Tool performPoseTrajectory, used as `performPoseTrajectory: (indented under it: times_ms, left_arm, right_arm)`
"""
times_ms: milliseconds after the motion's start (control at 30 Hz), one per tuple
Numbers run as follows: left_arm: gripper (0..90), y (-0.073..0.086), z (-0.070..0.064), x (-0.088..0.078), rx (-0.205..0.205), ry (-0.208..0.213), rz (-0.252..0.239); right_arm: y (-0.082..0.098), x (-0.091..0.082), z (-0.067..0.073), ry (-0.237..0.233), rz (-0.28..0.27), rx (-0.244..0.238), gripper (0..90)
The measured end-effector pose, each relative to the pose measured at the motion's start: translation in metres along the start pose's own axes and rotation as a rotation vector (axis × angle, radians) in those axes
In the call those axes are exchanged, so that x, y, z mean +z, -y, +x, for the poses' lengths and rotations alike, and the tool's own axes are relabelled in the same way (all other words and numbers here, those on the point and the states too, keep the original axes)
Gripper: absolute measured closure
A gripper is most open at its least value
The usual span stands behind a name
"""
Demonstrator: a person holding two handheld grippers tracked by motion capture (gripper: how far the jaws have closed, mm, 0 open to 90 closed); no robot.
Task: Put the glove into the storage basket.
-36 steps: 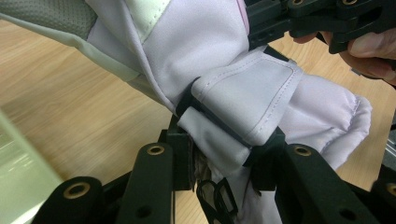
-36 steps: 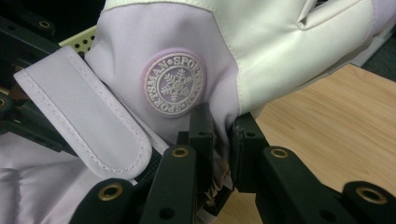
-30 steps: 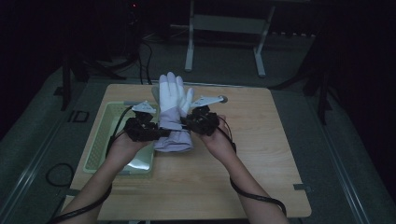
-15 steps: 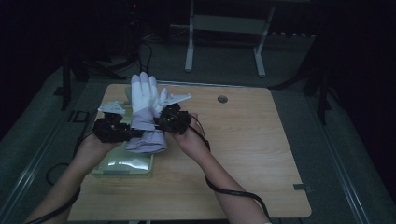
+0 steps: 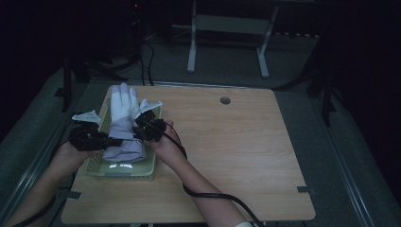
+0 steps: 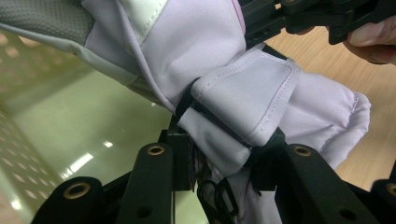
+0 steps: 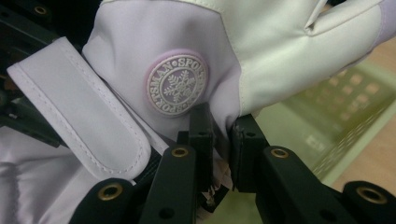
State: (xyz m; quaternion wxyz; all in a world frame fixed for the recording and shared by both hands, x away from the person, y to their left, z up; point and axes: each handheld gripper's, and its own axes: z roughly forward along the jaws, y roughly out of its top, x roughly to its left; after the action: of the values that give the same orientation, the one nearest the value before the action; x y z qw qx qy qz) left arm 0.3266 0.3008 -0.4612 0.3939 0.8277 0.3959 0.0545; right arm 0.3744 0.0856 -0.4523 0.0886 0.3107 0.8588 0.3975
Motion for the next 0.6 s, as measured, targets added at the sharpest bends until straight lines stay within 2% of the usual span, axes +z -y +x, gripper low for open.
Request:
performPoseTrajectory:
  times_ms: [233,267,467,533,600]
  left_arm:
    - [67.8,0.017,0.01,0.022,-0.041,0.02,0.059]
    - [67.7,0.02,0.011,0.025,-0.044,0.021,0.07]
    - [67.5,0.03,0.02,0.033,-0.093,0.021,0.108]
    - [67.3,0.029,0.024,0.035,-0.118,0.019,0.134]
    - [67.2,0.03,0.026,0.038,-0.137,0.013,0.164]
  right_arm:
    - [0.018,0.026,-0.003,0.005,0.085,0.033,80.9]
    - [0.023,0.033,-0.002,0.007,0.112,0.038,80.9]
    - [0.025,0.047,0.004,0.029,0.162,0.026,80.9]
    - [0.023,0.051,0.006,0.049,0.172,0.009,80.8]
    - [0.022,0.056,0.007,0.055,0.205,0.014,80.8]
